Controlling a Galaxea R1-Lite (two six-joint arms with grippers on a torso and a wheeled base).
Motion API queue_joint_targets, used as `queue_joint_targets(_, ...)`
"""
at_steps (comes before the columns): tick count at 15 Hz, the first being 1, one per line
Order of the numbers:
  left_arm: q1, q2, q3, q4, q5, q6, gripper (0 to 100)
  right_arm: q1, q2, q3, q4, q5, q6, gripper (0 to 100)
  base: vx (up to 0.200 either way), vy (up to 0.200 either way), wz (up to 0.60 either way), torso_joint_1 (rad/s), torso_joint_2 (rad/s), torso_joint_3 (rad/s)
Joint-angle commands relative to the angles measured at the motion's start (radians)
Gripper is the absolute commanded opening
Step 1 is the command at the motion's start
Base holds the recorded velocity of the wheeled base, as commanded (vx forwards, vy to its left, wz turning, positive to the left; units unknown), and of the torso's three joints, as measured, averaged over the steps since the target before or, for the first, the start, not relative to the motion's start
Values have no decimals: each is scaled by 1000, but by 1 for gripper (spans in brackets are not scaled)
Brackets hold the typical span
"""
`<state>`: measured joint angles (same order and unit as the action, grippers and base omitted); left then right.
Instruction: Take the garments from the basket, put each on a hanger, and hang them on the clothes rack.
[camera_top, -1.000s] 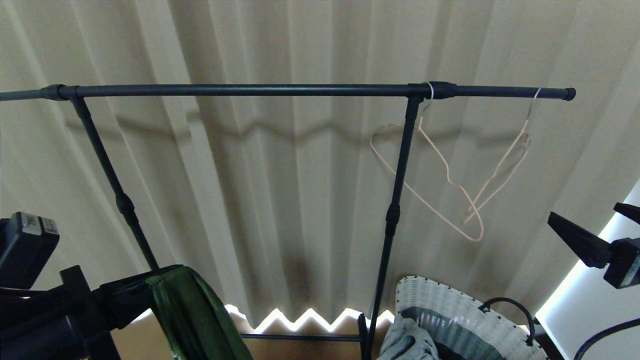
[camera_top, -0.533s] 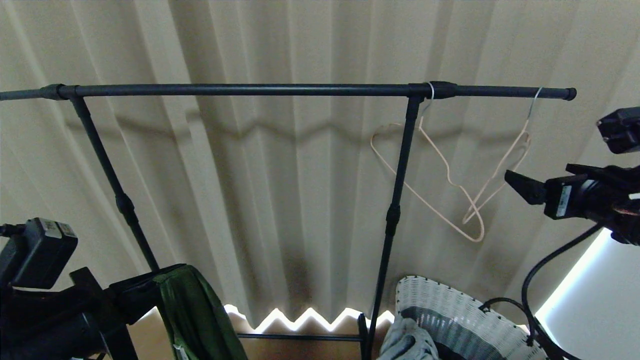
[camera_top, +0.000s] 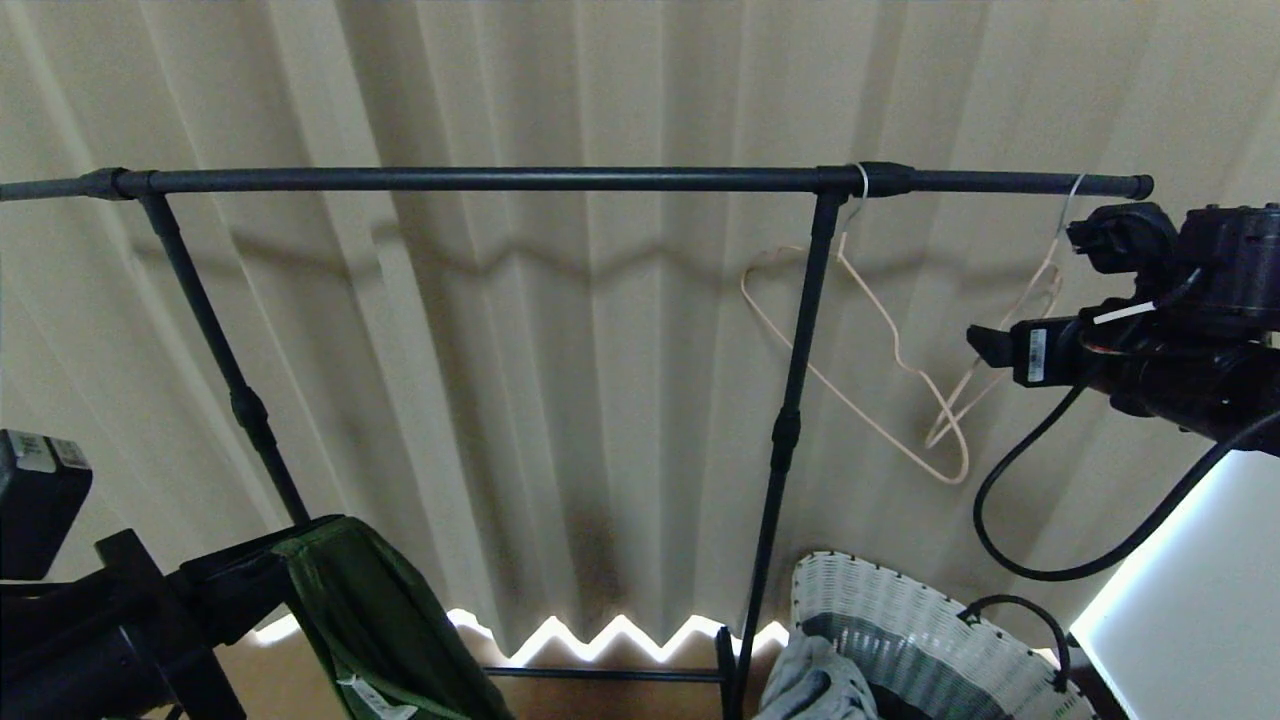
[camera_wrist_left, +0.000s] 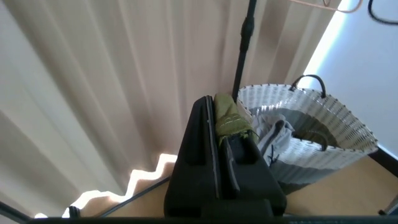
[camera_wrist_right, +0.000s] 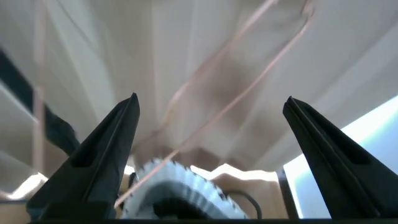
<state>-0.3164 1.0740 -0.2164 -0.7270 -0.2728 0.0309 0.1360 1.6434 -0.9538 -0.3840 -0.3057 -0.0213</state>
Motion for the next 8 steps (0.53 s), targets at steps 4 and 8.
queue_joint_targets(4,43,-17,9,0,0,4,0,-29,18,-10,31,-47,0,100,0,0,0,0,0,0)
queue_joint_targets(8,45,-37,12,0,0,32,0,-67,-50,-2,93,-46,0,100,0,0,0,0,0,0)
